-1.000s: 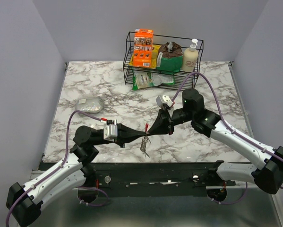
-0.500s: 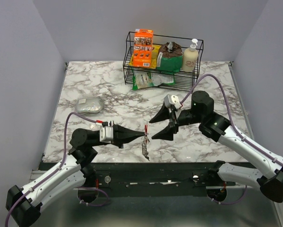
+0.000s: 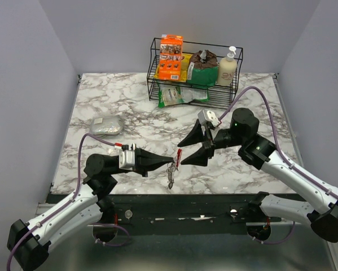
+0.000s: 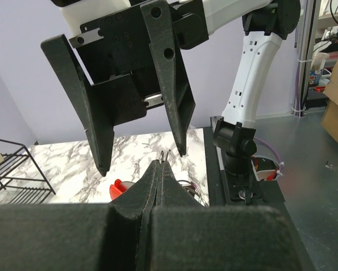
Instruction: Put the keys on the keyring
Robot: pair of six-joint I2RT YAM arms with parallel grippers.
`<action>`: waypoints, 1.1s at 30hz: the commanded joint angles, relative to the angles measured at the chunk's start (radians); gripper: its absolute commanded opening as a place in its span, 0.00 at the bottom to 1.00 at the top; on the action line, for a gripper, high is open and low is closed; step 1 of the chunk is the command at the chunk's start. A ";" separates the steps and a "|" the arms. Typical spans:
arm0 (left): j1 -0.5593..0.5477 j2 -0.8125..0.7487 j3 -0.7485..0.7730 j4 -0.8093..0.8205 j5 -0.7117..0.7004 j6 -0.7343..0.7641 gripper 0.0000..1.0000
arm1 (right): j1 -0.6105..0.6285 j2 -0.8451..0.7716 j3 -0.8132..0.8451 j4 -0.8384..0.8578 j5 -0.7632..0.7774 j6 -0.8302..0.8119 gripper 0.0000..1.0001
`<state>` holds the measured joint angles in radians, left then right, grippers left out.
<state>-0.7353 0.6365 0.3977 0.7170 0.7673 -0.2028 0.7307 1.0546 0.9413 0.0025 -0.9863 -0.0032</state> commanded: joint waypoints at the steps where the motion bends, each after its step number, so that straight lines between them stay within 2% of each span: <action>1: -0.004 -0.003 0.010 0.048 -0.022 -0.006 0.00 | -0.004 -0.008 -0.006 0.079 -0.054 0.058 0.70; 5: -0.004 -0.003 0.010 0.050 -0.026 -0.007 0.00 | 0.002 0.001 -0.015 0.137 -0.086 0.104 0.67; 28: -0.004 -0.012 0.013 0.059 -0.036 -0.021 0.00 | 0.035 0.070 -0.007 0.134 -0.092 0.115 0.50; 33: -0.004 -0.008 0.010 0.067 -0.033 -0.033 0.00 | 0.039 0.070 -0.013 0.156 -0.072 0.137 0.35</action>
<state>-0.7353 0.6357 0.3977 0.7280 0.7597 -0.2211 0.7624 1.1210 0.9394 0.1143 -1.0695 0.1131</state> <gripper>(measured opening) 0.008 0.401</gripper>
